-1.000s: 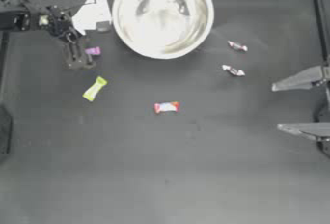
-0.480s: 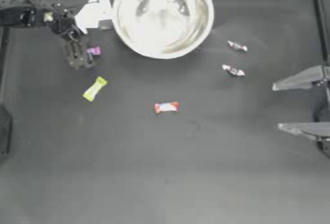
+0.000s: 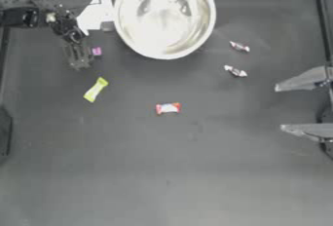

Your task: Put candies in bowl

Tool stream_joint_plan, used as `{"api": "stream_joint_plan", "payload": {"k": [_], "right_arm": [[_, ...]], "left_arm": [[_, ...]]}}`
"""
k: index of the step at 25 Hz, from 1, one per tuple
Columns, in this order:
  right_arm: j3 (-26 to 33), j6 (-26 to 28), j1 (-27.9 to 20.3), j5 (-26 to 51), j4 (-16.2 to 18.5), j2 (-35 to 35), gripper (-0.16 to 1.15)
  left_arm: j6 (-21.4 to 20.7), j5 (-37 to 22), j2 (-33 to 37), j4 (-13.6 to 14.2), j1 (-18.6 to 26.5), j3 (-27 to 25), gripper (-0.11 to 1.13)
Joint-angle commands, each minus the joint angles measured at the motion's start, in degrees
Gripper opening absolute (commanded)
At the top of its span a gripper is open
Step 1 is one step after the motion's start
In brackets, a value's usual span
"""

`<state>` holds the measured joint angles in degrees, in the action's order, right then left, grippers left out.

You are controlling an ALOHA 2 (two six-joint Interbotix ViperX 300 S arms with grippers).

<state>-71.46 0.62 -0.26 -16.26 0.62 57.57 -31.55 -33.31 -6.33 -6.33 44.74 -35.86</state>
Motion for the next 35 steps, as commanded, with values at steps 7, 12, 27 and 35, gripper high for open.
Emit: {"api": "stream_joint_plan", "payload": {"k": [7,12,27,35], "right_arm": [[0.5,-0.1,0.0,-0.8,0.3,-0.6,0.97],[0.4,-0.1,0.0,-0.8,0.3,-0.6,0.97],[0.4,0.0,0.0,-0.8,-0.1,-0.6,0.97],[0.3,-0.1,0.0,-0.8,0.0,-0.6,0.97]], "left_arm": [[-2.0,-1.1,4.2,-0.8,-0.1,0.9,0.33],[-2.0,-3.2,11.9,-2.4,-1.2,2.0,0.33],[-3.2,-5.9,5.5,-2.6,-4.4,23.7,0.34],[-4.0,-5.9,-4.9,-2.6,-4.7,34.3,0.34]]}}
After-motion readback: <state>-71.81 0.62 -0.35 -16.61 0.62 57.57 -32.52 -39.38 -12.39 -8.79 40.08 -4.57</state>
